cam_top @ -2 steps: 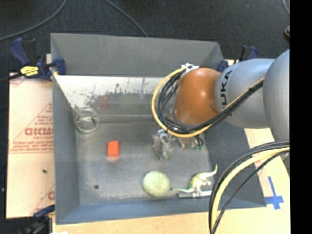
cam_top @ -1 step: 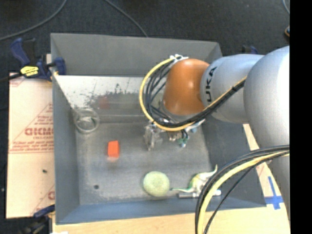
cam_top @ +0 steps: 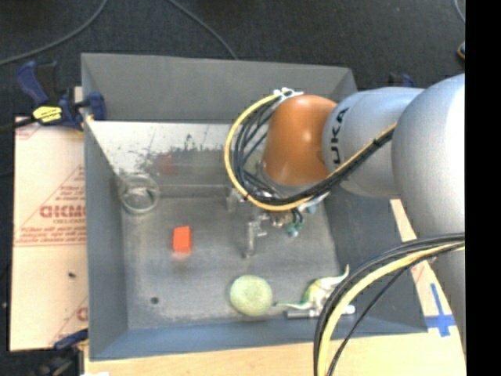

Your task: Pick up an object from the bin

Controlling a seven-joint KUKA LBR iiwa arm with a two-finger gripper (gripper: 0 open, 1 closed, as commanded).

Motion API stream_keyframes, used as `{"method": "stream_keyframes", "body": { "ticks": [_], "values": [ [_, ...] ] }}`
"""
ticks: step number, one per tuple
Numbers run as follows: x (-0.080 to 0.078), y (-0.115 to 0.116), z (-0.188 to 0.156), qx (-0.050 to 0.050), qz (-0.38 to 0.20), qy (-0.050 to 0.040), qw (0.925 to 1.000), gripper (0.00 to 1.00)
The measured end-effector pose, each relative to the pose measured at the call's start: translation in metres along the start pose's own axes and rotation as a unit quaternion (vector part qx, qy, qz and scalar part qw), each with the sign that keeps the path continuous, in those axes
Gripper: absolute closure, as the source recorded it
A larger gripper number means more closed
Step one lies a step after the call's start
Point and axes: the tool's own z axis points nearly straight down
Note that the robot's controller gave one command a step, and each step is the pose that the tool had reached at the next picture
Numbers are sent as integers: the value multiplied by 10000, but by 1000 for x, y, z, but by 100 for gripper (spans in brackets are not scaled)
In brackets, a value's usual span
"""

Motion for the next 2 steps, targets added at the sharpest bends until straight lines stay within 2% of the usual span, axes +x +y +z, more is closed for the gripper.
{"method": "stream_keyframes", "body": {
  "ticks": [1, 2],
  "values": [
    [16, 1, 1, -3, 761, -11, 9971, 0],
    [79, 25, -1, -8, 2160, -12, 9764, 0]
  ]
}}
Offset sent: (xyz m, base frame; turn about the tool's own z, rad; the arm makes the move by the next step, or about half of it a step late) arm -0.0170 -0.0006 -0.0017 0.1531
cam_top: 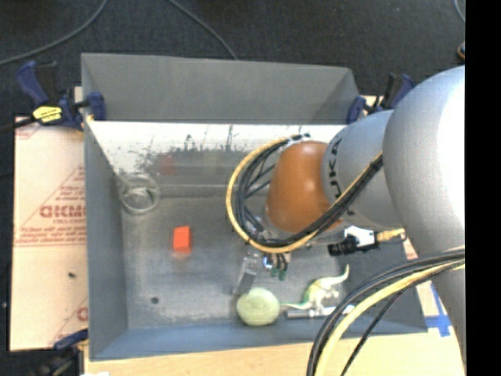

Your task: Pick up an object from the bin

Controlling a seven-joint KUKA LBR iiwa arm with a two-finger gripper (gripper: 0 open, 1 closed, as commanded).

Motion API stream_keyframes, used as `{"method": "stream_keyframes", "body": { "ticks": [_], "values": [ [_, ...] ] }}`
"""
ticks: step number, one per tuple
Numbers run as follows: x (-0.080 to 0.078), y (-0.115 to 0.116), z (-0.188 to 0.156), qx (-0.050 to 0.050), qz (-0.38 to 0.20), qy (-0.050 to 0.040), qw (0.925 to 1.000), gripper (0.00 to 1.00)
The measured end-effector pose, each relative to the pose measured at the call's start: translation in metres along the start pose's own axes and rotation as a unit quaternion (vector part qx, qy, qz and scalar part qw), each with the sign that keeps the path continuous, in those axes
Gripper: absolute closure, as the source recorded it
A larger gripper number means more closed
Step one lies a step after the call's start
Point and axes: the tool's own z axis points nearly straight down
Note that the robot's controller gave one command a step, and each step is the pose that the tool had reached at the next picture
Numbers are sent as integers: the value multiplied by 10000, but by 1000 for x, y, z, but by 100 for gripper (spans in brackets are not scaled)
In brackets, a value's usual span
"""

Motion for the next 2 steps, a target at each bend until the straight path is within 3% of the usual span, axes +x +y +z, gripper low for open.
{"method": "stream_keyframes", "body": {
  "ticks": [1, 2],
  "values": [
    [15, -17, -41, -2, 764, -5, 9971, 0],
    [41, -59, -2, -13, 1258, -33, 9921, 0]
  ]
}}
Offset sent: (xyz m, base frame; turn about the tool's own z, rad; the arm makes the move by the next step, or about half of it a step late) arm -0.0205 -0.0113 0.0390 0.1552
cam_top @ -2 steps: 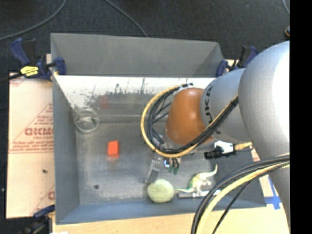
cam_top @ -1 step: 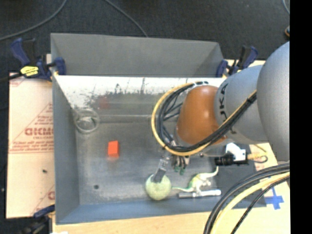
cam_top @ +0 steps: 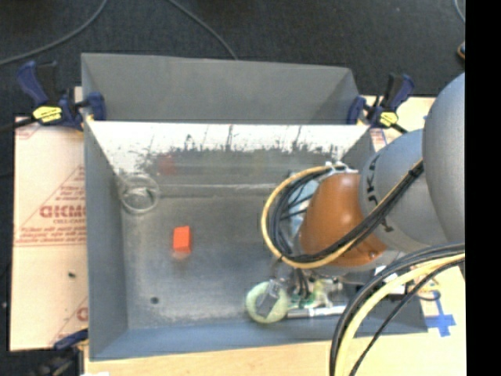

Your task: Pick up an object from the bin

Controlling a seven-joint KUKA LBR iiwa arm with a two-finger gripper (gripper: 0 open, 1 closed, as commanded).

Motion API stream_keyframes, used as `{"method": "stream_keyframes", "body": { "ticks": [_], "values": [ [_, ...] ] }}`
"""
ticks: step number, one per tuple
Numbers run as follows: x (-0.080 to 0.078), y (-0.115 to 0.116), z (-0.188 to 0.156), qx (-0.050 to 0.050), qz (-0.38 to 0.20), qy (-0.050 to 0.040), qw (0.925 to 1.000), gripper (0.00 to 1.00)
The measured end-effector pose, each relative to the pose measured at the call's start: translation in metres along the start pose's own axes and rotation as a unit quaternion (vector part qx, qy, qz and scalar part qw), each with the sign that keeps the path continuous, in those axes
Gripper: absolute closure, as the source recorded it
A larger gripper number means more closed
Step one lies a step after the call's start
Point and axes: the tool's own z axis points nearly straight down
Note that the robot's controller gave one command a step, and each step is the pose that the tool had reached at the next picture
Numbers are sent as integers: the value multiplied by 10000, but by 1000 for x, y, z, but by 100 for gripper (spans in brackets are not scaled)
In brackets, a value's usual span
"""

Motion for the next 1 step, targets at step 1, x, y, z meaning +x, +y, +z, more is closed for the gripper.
{"method": "stream_keyframes", "body": {
  "ticks": [1],
  "values": [
    [-1, 2, -2, -6, -19, -9, 10000, 100]
  ]
}}
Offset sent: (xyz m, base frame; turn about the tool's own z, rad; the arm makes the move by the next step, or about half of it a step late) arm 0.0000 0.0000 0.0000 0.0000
